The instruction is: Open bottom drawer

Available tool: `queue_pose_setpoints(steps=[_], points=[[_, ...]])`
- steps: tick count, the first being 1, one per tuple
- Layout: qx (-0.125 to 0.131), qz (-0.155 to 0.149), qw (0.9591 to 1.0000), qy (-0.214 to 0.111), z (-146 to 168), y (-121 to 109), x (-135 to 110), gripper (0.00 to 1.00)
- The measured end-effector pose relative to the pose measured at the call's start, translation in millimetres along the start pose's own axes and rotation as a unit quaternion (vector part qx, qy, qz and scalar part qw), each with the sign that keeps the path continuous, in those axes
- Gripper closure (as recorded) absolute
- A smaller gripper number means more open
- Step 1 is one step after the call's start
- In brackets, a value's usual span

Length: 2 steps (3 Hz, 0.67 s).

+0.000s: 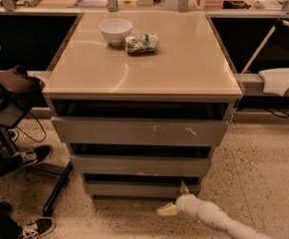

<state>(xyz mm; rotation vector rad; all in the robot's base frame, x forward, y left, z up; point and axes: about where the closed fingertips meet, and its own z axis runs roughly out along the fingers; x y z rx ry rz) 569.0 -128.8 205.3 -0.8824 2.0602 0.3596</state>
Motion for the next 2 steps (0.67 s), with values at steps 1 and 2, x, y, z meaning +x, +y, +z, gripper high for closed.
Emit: queue_pose_setpoints(steps=[1,2], points=[[-0.008,0.038,0.9990,-0.021,11.4,3.9,1.9,0.00],[-0.006,0.028,0.9994,-0.018,11.8,6.9,-2.9,0.00]])
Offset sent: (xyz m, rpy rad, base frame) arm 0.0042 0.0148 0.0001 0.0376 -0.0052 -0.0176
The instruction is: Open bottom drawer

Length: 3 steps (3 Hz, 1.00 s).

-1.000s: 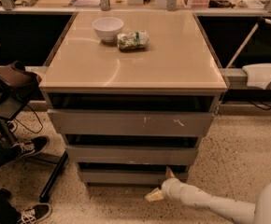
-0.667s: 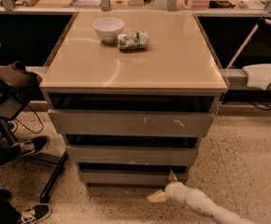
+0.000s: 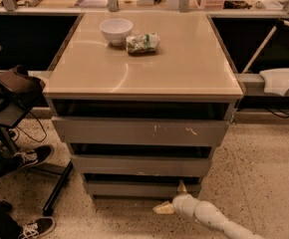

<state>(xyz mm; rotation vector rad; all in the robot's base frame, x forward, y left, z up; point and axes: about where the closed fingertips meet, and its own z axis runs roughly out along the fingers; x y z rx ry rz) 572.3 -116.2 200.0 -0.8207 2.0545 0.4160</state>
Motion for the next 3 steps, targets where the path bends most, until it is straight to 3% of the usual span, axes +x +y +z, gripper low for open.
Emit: queue_pose_setpoints(steps=[1,2,3], points=[[0.007,-0.059,0.9978,-0.031,1,8,-48,0.00],[0.018,-0.104,0.9927,-0.058,13,14,-86,0.00],[0.018,-0.104,0.9927,-0.058,17,14,-81,0.00]])
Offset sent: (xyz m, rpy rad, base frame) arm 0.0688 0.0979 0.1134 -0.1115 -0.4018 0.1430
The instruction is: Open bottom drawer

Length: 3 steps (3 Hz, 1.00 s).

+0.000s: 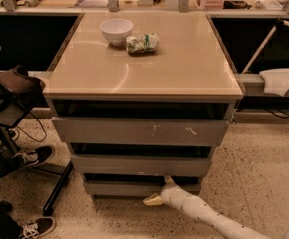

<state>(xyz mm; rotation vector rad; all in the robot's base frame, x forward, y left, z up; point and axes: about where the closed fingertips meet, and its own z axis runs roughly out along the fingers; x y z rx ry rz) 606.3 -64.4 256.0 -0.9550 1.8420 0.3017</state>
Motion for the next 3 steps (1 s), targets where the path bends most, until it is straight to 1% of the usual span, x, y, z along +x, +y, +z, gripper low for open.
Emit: queue_pose_setpoints(steps=[1,2,3], points=[[0.000,0.000,1.0000,0.000,1,1,2,0.00],[0.032,-0.030,0.9988,0.022,36,-5,45,0.00],[0.077,-0.033,0.9962,0.024,45,-48,48,0.00]])
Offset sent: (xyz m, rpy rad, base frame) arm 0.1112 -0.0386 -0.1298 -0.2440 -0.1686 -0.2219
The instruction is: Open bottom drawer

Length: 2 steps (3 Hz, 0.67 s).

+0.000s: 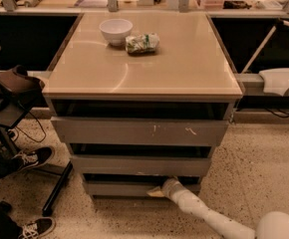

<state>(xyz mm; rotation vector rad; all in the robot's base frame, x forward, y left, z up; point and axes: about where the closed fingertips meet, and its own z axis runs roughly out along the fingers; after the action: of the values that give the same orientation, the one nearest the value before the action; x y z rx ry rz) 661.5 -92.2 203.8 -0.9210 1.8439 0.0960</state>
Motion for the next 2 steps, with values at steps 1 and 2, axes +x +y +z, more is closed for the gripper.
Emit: queue_pose_setpoints(steps=[1,2], points=[[0.000,-0.002,0.9999,0.010,1,8,10,0.00],[0.017,-0.052,0.9981,0.028,7,-6,-1,0.00]])
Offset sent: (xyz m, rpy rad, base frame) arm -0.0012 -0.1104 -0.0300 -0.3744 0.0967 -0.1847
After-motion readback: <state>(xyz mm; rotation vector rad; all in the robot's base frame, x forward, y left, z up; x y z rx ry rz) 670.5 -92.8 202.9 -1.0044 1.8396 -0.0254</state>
